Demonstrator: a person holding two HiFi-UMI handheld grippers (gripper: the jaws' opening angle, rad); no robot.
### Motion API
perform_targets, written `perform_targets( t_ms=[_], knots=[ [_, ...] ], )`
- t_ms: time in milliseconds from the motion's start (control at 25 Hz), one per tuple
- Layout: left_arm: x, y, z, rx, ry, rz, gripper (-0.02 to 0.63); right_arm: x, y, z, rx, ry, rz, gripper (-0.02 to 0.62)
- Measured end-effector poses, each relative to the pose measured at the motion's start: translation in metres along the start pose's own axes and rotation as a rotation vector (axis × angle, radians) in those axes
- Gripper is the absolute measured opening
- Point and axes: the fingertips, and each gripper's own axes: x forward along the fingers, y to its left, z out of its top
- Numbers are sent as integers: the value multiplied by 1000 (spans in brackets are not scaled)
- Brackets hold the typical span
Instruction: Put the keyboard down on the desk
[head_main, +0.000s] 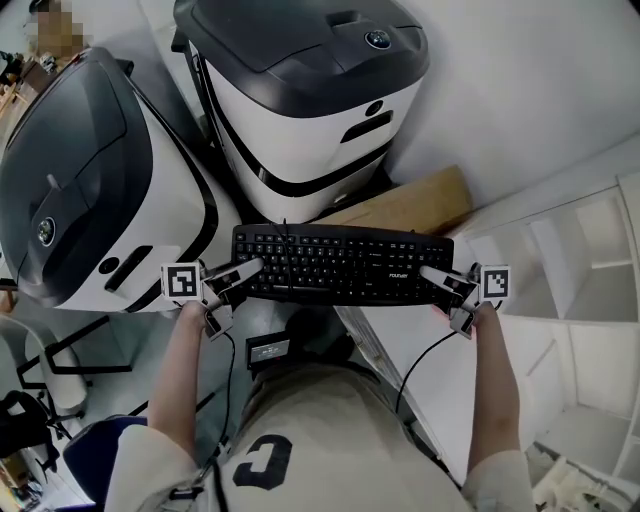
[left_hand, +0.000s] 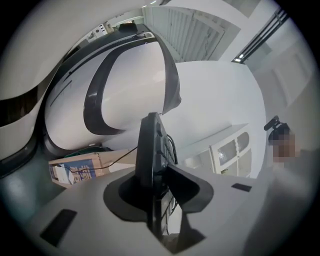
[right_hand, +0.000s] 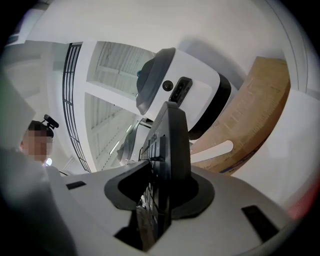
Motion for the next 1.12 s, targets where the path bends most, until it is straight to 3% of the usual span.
perform_targets(
  t_ms=[280,760,920,1120],
  knots=[
    [14,-3,2,-20,-10,20,140,-12,0,-6,8,-66,-20,138],
    [25,-22,-3,151,48,65,149,-38,6,-22,15,-116,19,133],
    [9,4,1,14,1,97,155,-7,-2,-5,49,-25,-7,133],
    [0,10,6,43,4,145,160,3,-2,0,60,3,-7,135]
  ],
)
